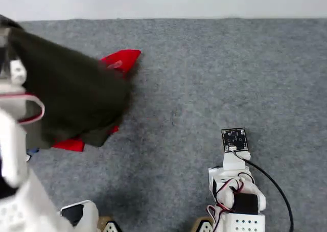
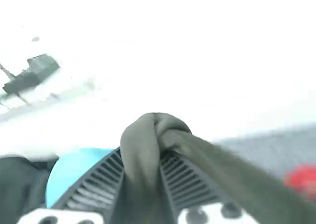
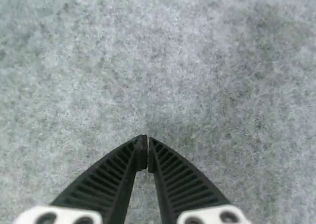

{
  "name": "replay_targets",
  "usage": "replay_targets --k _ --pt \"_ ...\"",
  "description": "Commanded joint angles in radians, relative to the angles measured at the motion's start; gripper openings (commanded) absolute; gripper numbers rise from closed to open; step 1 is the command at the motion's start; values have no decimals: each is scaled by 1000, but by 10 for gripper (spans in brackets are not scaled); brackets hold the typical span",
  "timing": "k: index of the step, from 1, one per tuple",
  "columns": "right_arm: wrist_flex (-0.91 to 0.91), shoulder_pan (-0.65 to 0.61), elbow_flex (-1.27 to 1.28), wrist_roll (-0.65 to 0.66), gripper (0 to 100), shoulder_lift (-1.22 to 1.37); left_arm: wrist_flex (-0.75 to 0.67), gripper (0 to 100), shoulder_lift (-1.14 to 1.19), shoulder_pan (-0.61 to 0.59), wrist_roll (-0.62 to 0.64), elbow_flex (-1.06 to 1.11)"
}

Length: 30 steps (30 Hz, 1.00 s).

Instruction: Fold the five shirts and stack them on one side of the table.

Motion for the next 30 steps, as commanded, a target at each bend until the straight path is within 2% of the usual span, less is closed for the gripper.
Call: replay_targets --k 1,4,10,19,25,28,30 --pt "-13 -2 15 -8 9 -12 -104 12 -81 -32 9 -54" --pt "-13 -2 15 -8 9 -12 -166 12 -83 -95 8 -53" --pt "-13 -2 15 -8 9 -12 -313 12 -57 -302 5 16" --pt "-13 -2 15 -8 9 -12 -471 12 114 -545 5 81" --pt "-13 -2 15 -8 9 -12 -463 12 273 -551 -18 94" --pt "-13 -2 15 -8 9 -12 -462 20 341 -503 -141 136" --pt "-13 -2 15 -8 9 -12 -462 61 371 -493 -204 177"
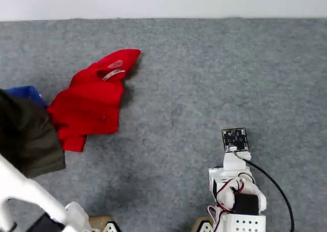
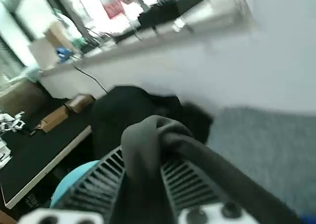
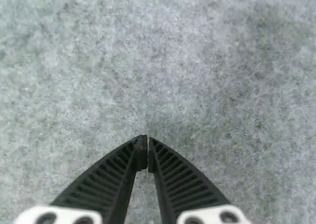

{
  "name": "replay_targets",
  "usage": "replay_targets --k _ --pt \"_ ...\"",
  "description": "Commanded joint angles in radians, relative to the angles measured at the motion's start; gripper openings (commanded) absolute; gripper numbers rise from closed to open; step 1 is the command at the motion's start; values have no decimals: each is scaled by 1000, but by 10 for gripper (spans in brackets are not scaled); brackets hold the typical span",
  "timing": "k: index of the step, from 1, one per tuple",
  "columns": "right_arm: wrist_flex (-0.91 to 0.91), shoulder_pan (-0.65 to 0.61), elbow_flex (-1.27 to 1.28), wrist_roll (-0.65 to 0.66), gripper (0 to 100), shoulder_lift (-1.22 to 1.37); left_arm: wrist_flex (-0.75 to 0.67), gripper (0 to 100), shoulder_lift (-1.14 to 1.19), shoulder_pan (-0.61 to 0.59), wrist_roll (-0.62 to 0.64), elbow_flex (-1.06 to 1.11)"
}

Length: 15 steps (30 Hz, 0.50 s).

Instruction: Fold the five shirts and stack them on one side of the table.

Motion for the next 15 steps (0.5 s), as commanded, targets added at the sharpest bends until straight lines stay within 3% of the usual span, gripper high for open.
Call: replay_targets --k 1,6,9,15 --pt "-13 -2 15 -8 9 -12 -26 95 31 29 -100 38" --pt "-13 -2 15 -8 9 -12 -26 265 40 26 -106 143" --pt "-13 -2 15 -8 9 -12 -5 271 40 26 -129 154" --pt "-13 -2 15 -8 9 -12 173 271 40 29 -235 116"
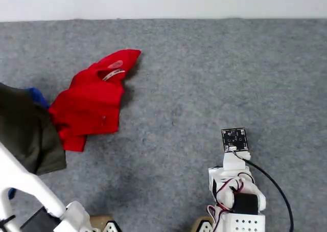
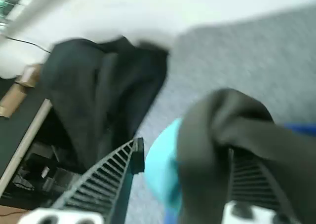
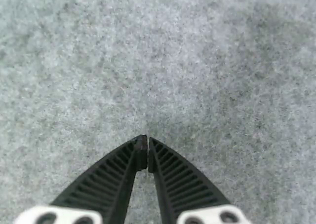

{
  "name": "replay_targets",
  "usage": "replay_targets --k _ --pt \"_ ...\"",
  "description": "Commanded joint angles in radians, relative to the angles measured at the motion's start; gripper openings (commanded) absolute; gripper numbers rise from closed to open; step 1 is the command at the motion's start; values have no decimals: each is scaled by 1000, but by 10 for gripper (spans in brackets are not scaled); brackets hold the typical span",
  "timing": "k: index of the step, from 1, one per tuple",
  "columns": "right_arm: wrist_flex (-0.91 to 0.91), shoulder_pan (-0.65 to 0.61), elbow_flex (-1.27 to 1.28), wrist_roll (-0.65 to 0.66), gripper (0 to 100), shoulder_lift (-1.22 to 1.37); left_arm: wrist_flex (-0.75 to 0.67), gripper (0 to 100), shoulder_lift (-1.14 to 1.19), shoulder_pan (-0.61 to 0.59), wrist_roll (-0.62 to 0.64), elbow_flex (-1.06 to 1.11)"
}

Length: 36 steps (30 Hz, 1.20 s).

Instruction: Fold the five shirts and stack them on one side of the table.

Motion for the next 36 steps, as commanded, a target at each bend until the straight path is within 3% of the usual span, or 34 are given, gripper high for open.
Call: replay_targets --k 1,12,20,25,36 --pt "-13 -2 15 -8 9 -12 98 271 -6 3 -55 -54" --pt "-13 -2 15 -8 9 -12 502 270 -8 -135 -250 -87" --pt "-13 -2 15 -8 9 -12 899 269 -8 -219 -265 -285" --pt "-13 -2 15 -8 9 -12 911 269 -74 -210 -227 -305" --pt "-13 -91 15 -9 9 -12 908 268 -368 -106 -212 -8"
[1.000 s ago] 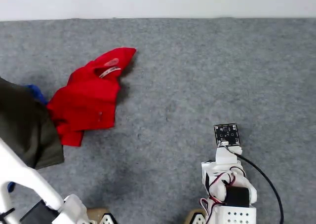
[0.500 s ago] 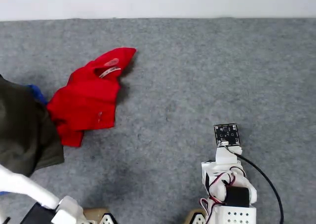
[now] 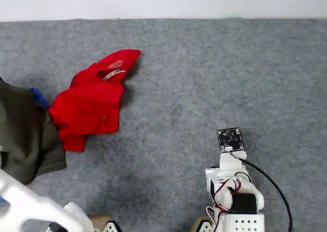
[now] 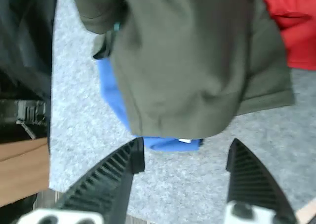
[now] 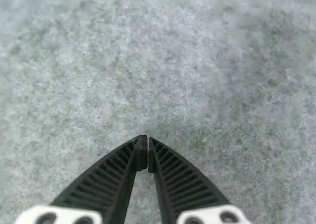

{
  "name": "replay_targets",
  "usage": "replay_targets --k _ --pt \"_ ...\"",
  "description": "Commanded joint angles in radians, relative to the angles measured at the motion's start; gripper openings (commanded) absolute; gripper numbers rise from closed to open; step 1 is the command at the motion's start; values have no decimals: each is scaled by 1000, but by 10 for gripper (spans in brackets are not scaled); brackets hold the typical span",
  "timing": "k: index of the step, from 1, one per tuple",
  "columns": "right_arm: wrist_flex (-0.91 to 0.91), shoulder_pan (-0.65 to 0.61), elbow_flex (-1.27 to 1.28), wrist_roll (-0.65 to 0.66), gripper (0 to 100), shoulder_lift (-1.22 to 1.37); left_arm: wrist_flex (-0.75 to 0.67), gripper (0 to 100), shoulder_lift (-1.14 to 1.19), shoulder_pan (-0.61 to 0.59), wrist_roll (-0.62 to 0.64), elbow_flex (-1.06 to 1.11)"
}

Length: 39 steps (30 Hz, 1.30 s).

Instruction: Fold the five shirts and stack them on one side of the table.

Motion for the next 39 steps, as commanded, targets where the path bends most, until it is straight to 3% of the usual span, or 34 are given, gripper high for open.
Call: replay_targets --k 1,8,12,18,25,31,39 --pt "-13 -31 15 -9 9 -12 20 268 -72 32 51 61" --pt "-42 -38 8 -3 9 -13 20 268 -77 29 176 113" --pt "-255 -25 -46 -3 8 -10 20 268 -78 28 207 136" --pt "-311 -171 -219 -3 8 97 20 268 -78 28 235 179" --pt "-297 -306 -617 -3 8 611 18 268 -80 -31 276 222" --pt "-162 -406 -1048 3 8 1141 5 268 -84 -92 319 217" --pt "-73 -521 -1455 219 8 1592 6 268 -84 -143 319 219"
